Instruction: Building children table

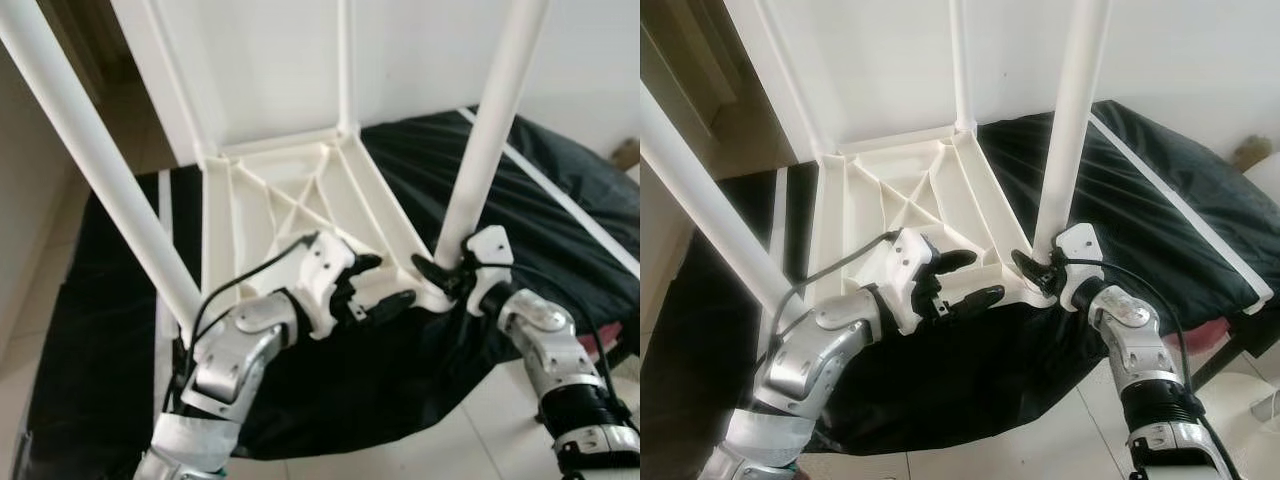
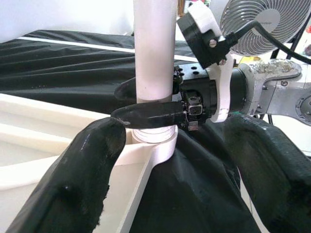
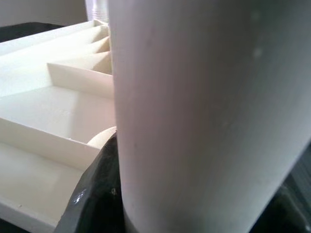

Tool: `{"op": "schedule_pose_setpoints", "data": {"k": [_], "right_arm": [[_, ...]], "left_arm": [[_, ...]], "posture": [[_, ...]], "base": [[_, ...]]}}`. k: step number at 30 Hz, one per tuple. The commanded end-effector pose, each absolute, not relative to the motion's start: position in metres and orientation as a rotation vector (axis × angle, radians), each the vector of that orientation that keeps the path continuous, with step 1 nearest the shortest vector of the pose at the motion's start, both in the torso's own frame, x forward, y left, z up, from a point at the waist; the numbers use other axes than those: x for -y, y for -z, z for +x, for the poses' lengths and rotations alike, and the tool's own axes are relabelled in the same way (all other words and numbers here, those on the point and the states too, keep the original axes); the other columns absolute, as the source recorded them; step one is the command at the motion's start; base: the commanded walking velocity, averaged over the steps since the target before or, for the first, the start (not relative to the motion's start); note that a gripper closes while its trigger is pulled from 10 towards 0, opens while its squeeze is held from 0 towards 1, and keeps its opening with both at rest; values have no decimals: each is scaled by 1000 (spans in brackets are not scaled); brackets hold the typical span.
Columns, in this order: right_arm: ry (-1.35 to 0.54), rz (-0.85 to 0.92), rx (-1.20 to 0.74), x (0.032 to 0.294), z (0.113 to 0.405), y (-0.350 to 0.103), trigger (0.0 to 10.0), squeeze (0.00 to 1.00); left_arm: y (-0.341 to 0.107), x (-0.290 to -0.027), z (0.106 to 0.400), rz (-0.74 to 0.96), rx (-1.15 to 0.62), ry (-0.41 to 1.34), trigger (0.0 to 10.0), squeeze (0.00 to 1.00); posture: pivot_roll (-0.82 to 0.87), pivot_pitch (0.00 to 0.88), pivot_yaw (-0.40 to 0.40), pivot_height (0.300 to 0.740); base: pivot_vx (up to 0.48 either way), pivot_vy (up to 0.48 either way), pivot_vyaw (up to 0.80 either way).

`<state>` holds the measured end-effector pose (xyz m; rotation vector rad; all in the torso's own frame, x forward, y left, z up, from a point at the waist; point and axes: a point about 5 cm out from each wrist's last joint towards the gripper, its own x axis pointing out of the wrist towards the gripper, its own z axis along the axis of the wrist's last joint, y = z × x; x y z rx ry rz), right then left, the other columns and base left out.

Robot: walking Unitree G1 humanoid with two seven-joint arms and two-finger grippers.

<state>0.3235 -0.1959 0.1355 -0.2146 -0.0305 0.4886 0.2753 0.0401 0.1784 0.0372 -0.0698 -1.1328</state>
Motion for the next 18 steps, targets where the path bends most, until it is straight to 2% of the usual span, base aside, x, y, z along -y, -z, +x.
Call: {"op": "schedule_pose_setpoints", "data": {"k": [1, 6, 7, 8, 9, 11, 18], "right_arm": [[-483, -248, -37, 194, 320, -121, 10000, 0], [-483, -248, -37, 194, 320, -121, 10000, 0], [-449, -241, -49, 194, 321, -120, 10000, 0], [-305, -179, -66, 191, 322, -118, 10000, 0], [-305, -179, -66, 191, 322, -118, 10000, 0], [-90, -112, -99, 188, 322, -116, 10000, 0], [81, -43, -106, 176, 314, -112, 10000, 0]], "left_arm": [[-180, -40, 277, 35, 69, 1134, 10000, 0], [-180, -40, 277, 35, 69, 1134, 10000, 0], [-180, -40, 277, 34, 70, 1135, 10000, 0], [-179, -39, 277, 35, 67, 1139, 10000, 0], [-179, -39, 277, 35, 67, 1139, 10000, 0], [-177, -38, 277, 40, 61, 1143, 10000, 0], [-175, -36, 277, 39, 55, 1151, 10000, 0]], "posture": [[-30, 0, 75, 740], [-30, 0, 75, 740], [-35, 0, 77, 740], [-45, 0, 81, 740], [-45, 0, 81, 740], [-51, 0, 84, 740], [-64, 0, 89, 740]], "base": [[0, 0, 0], [0, 0, 0], [0, 0, 0], [0, 0, 0], [0, 0, 0], [0, 0, 0], [0, 0, 0]]}}
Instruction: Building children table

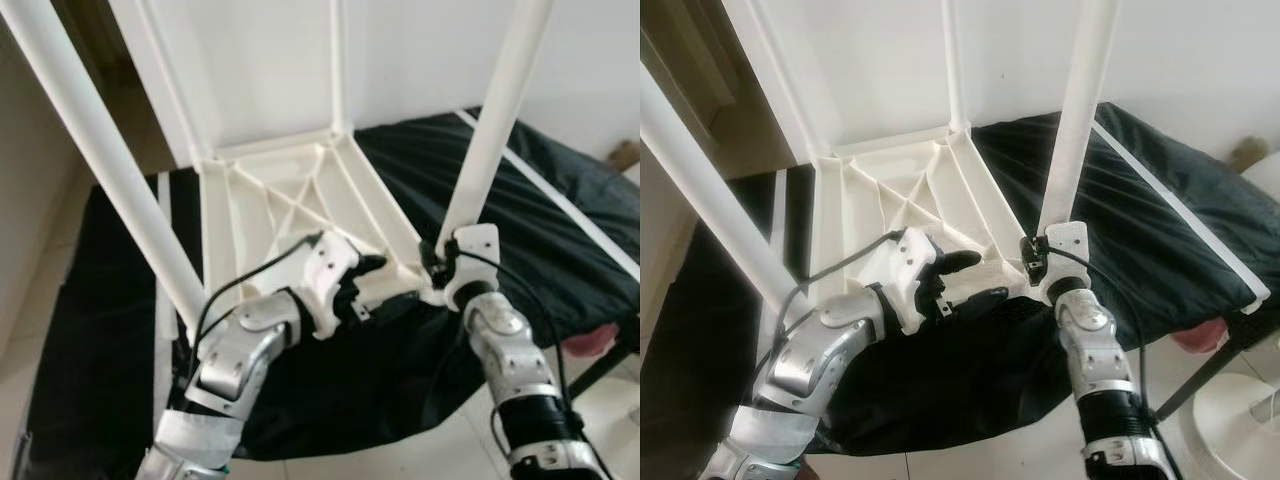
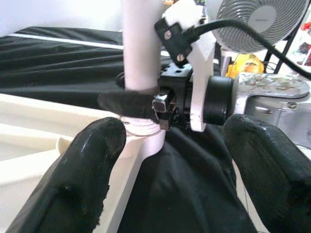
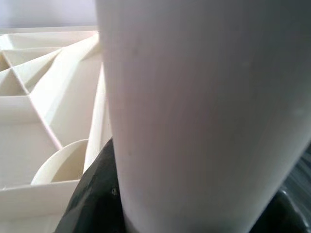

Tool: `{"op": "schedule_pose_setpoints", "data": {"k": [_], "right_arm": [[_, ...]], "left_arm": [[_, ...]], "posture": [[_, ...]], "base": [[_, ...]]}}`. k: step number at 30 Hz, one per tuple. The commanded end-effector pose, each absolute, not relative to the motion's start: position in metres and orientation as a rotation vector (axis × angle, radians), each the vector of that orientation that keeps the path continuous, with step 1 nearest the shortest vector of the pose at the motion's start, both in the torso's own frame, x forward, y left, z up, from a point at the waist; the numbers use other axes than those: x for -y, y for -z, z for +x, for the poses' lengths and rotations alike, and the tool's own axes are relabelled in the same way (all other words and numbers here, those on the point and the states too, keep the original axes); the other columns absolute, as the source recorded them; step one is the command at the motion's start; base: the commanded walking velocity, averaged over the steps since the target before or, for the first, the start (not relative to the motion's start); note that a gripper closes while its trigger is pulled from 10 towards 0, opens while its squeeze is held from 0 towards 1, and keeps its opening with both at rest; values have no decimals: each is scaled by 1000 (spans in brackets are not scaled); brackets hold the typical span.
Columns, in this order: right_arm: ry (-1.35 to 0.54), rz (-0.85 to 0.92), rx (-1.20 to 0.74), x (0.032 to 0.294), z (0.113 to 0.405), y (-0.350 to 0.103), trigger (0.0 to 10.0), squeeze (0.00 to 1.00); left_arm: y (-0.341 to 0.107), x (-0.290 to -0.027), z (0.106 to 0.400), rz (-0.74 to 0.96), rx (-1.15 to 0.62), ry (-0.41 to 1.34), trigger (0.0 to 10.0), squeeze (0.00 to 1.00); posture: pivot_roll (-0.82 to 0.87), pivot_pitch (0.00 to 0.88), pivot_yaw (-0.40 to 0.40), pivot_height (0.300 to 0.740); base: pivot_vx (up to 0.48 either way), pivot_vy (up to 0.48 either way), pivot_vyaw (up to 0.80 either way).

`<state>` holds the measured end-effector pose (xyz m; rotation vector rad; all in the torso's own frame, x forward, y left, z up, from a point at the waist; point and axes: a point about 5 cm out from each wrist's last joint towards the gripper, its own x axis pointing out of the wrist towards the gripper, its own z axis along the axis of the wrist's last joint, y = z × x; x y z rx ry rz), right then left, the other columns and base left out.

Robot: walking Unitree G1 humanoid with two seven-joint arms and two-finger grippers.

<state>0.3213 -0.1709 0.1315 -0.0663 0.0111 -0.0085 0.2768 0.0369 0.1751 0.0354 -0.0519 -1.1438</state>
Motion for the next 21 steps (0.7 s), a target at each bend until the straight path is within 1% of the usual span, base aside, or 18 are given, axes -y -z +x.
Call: {"op": "schedule_pose_setpoints", "data": {"k": [1, 2, 6, 7, 9, 10, 12, 16, 21], "right_arm": [[119, -31, -95, 170, 312, -113, 10000, 0], [119, -31, -95, 170, 312, -113, 10000, 0], [259, 3, -103, 158, 304, -116, 10000, 0], [259, 3, -103, 158, 304, -116, 10000, 0], [322, 0, -112, 154, 301, -117, 10000, 0], [322, 0, -112, 154, 301, -117, 10000, 0], [324, -14, -102, 146, 302, -119, 10000, 0], [314, -24, -85, 143, 304, -124, 10000, 0], [285, -4, -113, 137, 303, -121, 10000, 0]], "left_arm": [[-175, -35, 277, 38, 55, 1154, 10000, 0], [-175, -35, 277, 38, 55, 1154, 10000, 0], [-176, -33, 277, 33, 59, 1161, 10000, 0], [-176, -33, 277, 33, 59, 1161, 10000, 0], [-176, -33, 278, 30, 60, 1160, 10000, 0], [-176, -33, 278, 30, 60, 1160, 10000, 0], [-176, -32, 277, 28, 61, 1160, 10000, 0], [-176, -31, 276, 27, 65, 1160, 10000, 0], [-177, -34, 277, 24, 68, 1144, 10000, 0]], "posture": [[-66, 0, 90, 740], [-66, 0, 90, 740], [-68, 0, 85, 740], [-68, 0, 85, 740], [-68, 0, 82, 740], [-68, 0, 82, 740], [-63, 0, 78, 740], [-58, 0, 73, 740], [-46, 0, 66, 740]], "base": [[0, 0, 0], [0, 0, 0], [0, 0, 0], [0, 0, 0], [0, 0, 0], [0, 0, 0], [0, 0, 0], [0, 0, 0], [0, 0, 0]]}}
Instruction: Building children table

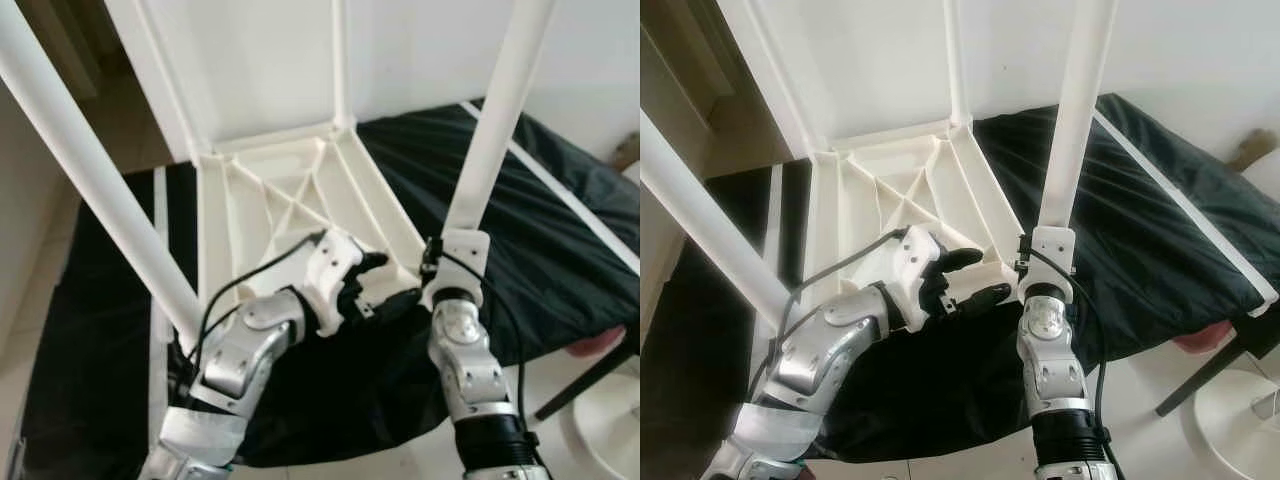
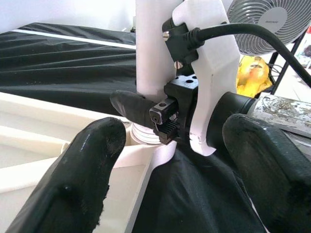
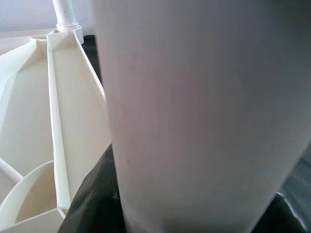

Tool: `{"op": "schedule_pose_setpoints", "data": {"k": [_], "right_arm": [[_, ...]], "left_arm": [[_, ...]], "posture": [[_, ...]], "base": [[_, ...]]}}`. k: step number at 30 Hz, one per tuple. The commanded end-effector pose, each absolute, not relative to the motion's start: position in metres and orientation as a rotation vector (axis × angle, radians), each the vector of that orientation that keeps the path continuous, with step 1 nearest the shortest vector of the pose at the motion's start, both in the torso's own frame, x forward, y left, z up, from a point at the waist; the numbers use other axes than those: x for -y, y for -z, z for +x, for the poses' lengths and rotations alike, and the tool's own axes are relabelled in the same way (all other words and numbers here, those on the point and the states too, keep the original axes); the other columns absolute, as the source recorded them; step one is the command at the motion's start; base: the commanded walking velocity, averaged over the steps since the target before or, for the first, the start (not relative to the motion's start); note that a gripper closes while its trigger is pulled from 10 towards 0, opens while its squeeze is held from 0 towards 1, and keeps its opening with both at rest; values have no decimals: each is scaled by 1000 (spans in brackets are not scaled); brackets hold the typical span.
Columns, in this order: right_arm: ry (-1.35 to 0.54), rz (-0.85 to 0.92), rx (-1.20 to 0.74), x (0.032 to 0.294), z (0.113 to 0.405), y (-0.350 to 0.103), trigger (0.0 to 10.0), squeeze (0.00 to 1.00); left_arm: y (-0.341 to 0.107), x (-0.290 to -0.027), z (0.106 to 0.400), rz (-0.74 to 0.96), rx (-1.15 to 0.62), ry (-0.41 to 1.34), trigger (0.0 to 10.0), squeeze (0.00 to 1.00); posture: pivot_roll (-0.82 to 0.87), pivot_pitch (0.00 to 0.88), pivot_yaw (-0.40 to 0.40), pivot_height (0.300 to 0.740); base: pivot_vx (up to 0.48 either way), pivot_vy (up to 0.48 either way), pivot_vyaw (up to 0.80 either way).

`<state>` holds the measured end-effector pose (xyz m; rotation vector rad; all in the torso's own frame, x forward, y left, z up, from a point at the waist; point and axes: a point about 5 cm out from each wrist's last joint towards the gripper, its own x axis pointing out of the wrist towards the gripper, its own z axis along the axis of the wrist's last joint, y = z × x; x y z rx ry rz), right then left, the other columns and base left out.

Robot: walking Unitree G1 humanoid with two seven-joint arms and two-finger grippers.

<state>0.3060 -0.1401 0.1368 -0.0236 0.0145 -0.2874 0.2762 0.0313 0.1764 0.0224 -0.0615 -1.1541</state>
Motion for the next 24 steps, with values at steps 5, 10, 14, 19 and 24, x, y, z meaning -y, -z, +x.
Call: {"op": "schedule_pose_setpoints", "data": {"k": [5, 10, 14, 19, 24], "right_arm": [[284, -3, -108, 137, 303, -123, 10000, 0], [285, -4, -101, 137, 302, -124, 10000, 1000], [269, 6, -73, 140, 301, -127, 10000, 1000], [147, 18, 37, 154, 298, -138, 10000, 1000], [90, 3, 65, 165, 297, -141, 10000, 1000]], "left_arm": [[-177, -34, 276, 22, 68, 1142, 10000, 0], [-178, -37, 277, 29, 71, 1136, 10000, 0], [-178, -41, 278, 31, 70, 1133, 10000, 0], [-177, -49, 279, 56, 61, 1131, 10000, 0], [-177, -50, 279, 61, 60, 1132, 10000, 0]], "posture": [[-46, 0, 66, 740], [-39, 0, 60, 740], [-34, 0, 62, 740], [-34, 0, 66, 740], [-39, 0, 70, 740]], "base": [[0, 0, 0], [0, 0, 0], [0, 0, 0], [0, 0, 0], [0, 0, 0]]}}
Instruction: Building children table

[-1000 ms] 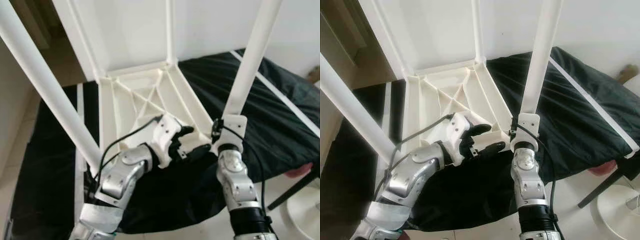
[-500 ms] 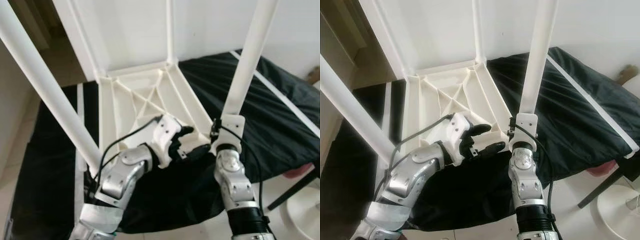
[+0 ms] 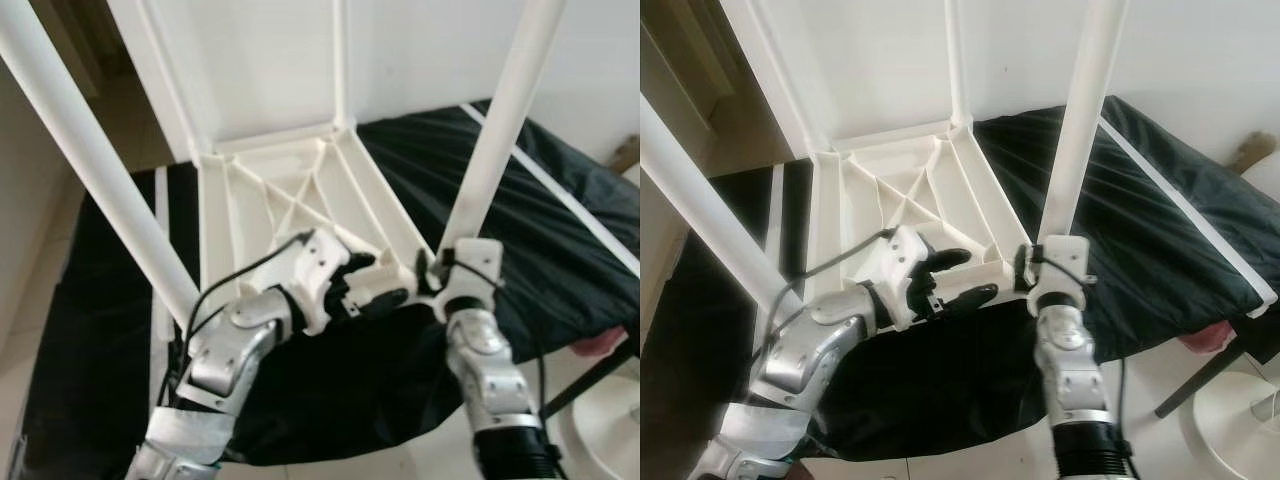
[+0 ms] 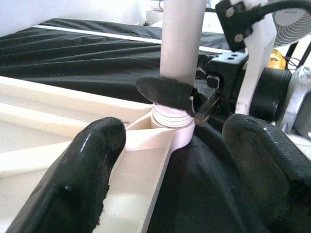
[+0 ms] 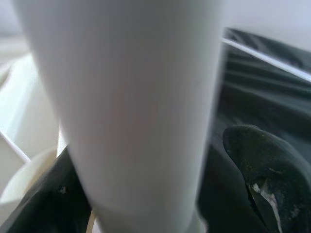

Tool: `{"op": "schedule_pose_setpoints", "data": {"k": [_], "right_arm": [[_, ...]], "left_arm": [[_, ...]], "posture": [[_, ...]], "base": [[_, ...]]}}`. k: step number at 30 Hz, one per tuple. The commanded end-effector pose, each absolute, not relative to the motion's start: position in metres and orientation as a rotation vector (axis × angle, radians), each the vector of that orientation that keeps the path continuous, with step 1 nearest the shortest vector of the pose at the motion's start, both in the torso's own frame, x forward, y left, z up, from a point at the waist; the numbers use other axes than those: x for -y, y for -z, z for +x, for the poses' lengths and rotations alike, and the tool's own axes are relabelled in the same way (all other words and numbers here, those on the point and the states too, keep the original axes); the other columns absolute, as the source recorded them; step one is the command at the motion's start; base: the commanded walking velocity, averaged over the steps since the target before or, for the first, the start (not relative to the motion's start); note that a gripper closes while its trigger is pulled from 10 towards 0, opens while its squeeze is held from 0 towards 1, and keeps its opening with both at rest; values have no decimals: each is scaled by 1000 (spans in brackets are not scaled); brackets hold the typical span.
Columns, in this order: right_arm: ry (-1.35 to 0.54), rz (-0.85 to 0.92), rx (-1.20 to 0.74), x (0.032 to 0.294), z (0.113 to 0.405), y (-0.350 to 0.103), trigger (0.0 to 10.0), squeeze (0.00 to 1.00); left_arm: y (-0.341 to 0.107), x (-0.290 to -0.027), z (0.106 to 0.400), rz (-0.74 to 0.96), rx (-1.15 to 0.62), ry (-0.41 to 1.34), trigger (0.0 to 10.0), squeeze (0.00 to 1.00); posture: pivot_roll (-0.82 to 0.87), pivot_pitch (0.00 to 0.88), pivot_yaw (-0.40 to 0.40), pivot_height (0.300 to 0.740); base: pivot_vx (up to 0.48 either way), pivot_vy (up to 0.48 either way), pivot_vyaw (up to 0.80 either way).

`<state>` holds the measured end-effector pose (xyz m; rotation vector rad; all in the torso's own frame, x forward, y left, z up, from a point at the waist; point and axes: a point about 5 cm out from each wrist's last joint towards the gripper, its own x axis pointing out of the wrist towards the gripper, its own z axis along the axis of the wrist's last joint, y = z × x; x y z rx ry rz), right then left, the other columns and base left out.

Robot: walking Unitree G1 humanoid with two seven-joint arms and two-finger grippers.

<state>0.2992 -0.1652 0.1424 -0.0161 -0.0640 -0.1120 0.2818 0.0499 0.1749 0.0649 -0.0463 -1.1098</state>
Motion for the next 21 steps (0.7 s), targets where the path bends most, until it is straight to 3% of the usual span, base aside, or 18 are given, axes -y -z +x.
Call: {"op": "schedule_pose_setpoints", "data": {"k": [1, 4, 5, 6, 17, 21], "right_arm": [[-5, -12, 66, 172, 298, -141, 10000, 1000], [-113, -13, 61, 180, 301, -143, 10000, 1000], [-143, -3, 58, 183, 302, -145, 10000, 659], [-176, -43, 76, 186, 304, -148, 10000, 0], [-534, -172, 45, 193, 318, -157, 10000, 0], [-578, -170, 35, 192, 322, -158, 10000, 0]], "left_arm": [[-177, -49, 278, 66, 57, 1143, 10000, 0], [-177, -49, 278, 71, 57, 1154, 10000, 0], [-177, -48, 278, 73, 57, 1158, 10000, 0], [-177, -48, 278, 73, 56, 1162, 10000, 0], [-179, -44, 278, 85, 59, 1202, 10000, 0], [-180, -42, 277, 83, 63, 1205, 10000, 0]], "posture": [[-43, 0, 74, 740], [-46, 0, 77, 740], [-46, 0, 77, 740], [-46, 0, 77, 740], [-55, 0, 85, 740], [-51, 0, 80, 740]], "base": [[0, 0, 0], [0, 0, 0], [0, 0, 0], [0, 0, 0], [0, 0, 0], [0, 0, 0]]}}
